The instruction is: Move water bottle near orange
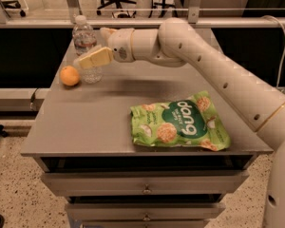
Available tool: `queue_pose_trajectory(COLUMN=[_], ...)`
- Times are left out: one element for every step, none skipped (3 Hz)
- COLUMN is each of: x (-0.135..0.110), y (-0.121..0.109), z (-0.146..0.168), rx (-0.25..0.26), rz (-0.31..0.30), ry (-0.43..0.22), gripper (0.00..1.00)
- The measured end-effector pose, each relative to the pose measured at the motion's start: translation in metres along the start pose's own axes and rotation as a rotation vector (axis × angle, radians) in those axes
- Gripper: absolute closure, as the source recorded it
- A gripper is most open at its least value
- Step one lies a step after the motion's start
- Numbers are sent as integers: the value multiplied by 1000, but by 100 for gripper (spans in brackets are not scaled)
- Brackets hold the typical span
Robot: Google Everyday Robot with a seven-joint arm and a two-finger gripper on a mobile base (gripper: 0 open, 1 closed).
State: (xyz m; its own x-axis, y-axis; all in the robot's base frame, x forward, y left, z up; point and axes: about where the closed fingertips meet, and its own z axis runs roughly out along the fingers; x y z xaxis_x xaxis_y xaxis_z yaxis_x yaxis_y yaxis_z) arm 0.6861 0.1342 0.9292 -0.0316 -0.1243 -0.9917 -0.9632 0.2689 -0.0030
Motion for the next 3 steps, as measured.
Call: queue_pose_trajectory(x=[-6, -24, -24], y=[-15, -51, -51], z=[-30, -96, -96], rx=[78, 226, 226], rz=[-60, -178, -178], ry=[40, 83, 83], gripper=[0, 0, 0])
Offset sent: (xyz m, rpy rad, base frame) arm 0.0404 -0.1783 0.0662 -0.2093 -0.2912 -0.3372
